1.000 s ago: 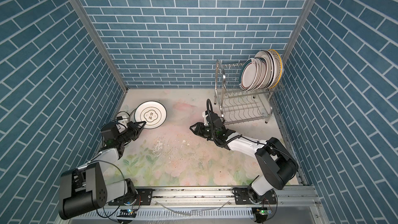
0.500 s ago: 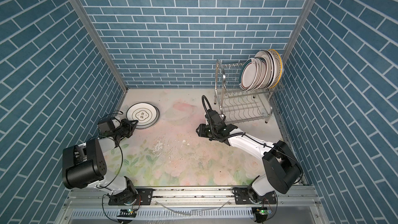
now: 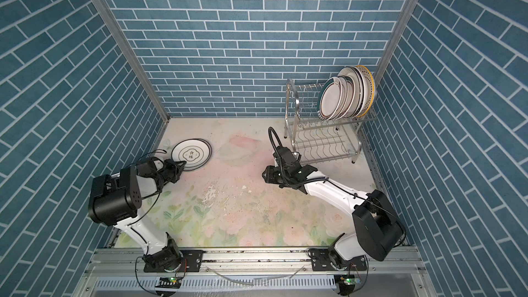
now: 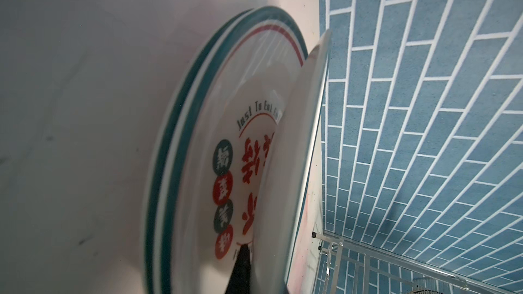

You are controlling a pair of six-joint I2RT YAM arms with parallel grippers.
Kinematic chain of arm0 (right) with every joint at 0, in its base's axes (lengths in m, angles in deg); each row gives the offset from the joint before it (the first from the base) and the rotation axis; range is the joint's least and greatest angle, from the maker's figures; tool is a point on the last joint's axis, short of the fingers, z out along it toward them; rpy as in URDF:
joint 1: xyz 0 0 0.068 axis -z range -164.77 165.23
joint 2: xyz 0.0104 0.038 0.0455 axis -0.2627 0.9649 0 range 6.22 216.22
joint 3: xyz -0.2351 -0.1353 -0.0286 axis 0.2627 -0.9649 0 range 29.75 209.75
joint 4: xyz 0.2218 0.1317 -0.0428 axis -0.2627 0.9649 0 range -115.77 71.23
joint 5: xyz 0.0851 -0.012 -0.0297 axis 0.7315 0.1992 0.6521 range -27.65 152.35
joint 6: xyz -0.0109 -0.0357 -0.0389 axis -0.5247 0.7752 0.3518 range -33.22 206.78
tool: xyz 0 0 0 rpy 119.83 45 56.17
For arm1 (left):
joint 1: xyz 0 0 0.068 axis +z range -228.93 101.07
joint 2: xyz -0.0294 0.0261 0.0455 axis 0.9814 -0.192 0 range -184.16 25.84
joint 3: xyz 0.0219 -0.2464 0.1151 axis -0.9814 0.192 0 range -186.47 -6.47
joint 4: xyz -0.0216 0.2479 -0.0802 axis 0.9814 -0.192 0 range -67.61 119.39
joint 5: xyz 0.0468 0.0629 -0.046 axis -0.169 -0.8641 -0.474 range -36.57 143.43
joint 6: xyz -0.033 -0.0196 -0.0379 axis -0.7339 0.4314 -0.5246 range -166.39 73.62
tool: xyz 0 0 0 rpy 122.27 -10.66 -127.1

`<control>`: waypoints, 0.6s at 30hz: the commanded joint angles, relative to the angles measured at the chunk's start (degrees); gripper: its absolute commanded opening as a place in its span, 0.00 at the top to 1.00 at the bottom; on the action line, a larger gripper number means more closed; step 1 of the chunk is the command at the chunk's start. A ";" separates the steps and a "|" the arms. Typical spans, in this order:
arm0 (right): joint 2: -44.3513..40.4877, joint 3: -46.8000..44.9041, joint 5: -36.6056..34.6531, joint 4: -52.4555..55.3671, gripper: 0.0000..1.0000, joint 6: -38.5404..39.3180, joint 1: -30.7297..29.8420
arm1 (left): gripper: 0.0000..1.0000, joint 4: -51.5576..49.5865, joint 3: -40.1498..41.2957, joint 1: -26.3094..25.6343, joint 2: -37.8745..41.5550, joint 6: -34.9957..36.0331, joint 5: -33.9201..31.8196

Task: Unload the plates from the dish rack
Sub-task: Place the plate among the plates.

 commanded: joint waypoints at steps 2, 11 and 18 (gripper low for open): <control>-1.93 0.54 -0.92 1.25 0.56 2.41 -0.28 | 0.89 0.03 -2.35 0.25 -0.06 1.68 0.95; -1.18 1.16 -0.75 0.80 0.56 2.16 -0.37 | 0.73 -8.71 -3.04 0.08 1.35 6.89 -0.43; -1.18 1.53 -0.50 0.98 0.56 2.33 -0.28 | 0.56 -18.43 -5.63 -0.27 3.05 11.79 -2.01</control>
